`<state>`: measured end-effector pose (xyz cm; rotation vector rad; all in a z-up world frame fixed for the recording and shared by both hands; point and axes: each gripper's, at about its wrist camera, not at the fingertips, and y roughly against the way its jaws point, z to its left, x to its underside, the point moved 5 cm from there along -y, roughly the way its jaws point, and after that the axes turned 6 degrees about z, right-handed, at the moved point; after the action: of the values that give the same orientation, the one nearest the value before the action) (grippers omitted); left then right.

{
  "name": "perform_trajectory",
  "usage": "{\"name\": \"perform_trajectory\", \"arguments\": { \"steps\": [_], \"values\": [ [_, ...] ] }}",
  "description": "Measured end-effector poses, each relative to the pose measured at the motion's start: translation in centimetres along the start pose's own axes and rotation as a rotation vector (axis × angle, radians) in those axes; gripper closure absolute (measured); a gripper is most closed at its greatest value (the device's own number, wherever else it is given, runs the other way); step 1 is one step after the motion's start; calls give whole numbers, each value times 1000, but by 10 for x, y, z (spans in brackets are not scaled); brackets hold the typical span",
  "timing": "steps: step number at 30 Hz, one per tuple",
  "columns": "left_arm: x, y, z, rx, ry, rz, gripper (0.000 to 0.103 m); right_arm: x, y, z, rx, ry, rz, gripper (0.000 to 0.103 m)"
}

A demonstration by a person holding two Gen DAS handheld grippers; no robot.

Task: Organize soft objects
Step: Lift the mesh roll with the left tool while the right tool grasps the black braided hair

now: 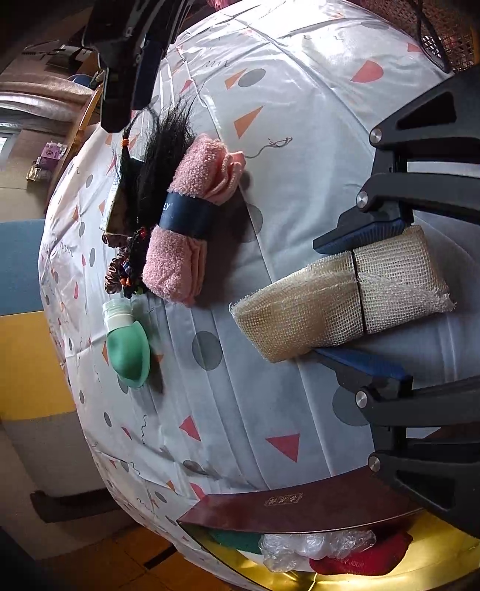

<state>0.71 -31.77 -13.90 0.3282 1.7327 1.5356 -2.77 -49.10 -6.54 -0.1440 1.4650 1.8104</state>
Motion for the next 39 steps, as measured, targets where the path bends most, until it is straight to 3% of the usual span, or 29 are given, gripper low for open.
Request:
{"name": "perform_trajectory", "arguments": {
  "steps": [3,6,10,14,25,26,27,28,32,39],
  "values": [
    [-4,-5,1,6,1,-13,51,3,-8,16,-19,68,28,67],
    [-4,-4,0,17,-5,-20,51,-3,-19,33,-28,146,55,67],
    [-7,-7,3,35,-7,-21,51,-17,-53,41,-8,216,143,74],
    [-9,-9,6,52,6,-20,51,-25,-84,34,5,230,234,74],
    [-10,-8,3,32,-11,-17,53,-25,-128,25,102,315,354,73],
    [-9,-8,3,30,-6,-21,54,-24,-130,26,120,328,338,77],
    [-9,-7,3,28,-1,-23,55,-24,-130,27,138,338,332,91],
    [-9,-5,4,25,5,-21,55,-24,-129,29,154,341,328,93],
    [-6,12,6,20,15,-53,57,-30,-100,42,165,374,239,99],
    [4,57,7,58,23,-137,57,-30,-26,75,156,470,114,100]
  ]
}}
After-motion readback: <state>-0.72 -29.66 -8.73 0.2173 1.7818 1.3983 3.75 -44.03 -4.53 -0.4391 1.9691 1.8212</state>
